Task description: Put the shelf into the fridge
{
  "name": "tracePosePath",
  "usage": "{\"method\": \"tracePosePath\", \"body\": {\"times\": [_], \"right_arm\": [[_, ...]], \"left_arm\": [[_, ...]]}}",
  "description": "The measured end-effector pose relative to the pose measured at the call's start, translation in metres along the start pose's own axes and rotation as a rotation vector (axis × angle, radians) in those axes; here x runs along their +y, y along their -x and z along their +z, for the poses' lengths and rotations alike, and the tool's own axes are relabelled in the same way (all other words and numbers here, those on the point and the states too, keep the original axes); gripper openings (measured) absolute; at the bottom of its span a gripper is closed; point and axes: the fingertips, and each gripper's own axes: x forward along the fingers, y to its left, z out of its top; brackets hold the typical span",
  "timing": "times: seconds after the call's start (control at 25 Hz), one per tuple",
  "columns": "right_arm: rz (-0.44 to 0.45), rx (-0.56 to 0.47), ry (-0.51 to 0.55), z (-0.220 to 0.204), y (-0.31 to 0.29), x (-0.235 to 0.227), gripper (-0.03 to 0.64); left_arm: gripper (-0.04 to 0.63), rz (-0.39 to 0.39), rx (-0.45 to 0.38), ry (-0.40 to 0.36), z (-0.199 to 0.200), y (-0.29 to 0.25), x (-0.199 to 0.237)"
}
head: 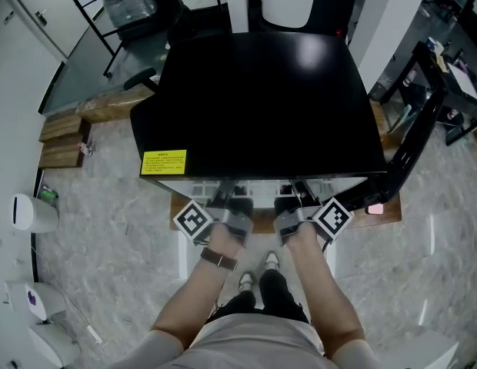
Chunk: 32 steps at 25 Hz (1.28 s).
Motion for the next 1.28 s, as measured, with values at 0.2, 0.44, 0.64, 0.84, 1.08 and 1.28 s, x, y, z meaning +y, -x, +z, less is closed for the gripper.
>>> {"method": "tracePosePath", "body": {"times": [0.2,0.44,0.64,0.84,1.08,1.28], "right_arm": [[0.014,0.003,0.004,0.003,-0.008,0.001,0.048],[0.024,0.008,0.012,0.008,-0.020,0.001,0.048],[0.028,0.015,0.022,0.011,-0.027,0.001,0.048],[0.028,0.011,0.026,0.013,-0.033,0.000,0.048],[0.017,-0.008,0.028,0.015,-0.036,-0.001,0.048],[0.027,-0.019,0.046,0.016,-0.037,0.001,0.049]], "left_arm": [[0.029,-0.008,-0.009,0.002,0.003,-0.008,0.002],[0.029,-0.014,-0.017,0.000,0.008,-0.018,0.003],[0.029,-0.021,-0.023,0.000,0.012,-0.025,0.003],[0.029,-0.022,-0.026,0.001,0.016,-0.031,0.004],[0.029,-0.023,-0.032,0.012,0.017,-0.035,0.003],[0.031,-0.041,-0.036,-0.015,0.018,-0.036,0.002]]}}
